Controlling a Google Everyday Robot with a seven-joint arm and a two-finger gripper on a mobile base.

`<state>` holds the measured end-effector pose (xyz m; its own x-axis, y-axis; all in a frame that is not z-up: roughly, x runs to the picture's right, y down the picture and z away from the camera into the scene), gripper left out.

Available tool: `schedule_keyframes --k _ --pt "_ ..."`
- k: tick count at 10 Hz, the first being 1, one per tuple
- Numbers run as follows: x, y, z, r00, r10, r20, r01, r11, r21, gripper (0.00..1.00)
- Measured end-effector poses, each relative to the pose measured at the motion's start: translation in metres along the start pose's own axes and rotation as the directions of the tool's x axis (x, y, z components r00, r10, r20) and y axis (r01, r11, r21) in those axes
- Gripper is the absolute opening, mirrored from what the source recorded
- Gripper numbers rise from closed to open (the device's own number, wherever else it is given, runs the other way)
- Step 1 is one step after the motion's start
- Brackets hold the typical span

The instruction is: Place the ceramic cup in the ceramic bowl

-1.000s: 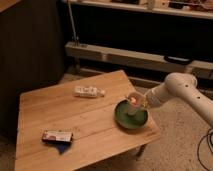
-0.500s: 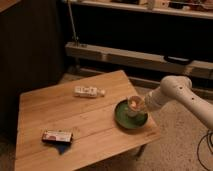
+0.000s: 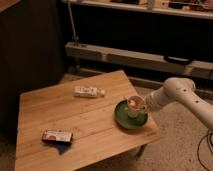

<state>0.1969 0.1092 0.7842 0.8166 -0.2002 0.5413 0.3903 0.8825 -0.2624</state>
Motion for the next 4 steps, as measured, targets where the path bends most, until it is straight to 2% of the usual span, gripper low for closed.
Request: schedule_keyframes --k 2,3,4 --pt "-0.004 -0.001 0.003 0.998 -0.014 0.064 0.012 0.999 0.033 0.8" --pt "-0.008 -0.006 -0.002 0.995 -0.044 0.09 0.04 0.998 0.047 0.8" --pt "-0.017 -0.017 -0.008 0.991 -0.083 0.104 0.079 0.996 0.044 0.8"
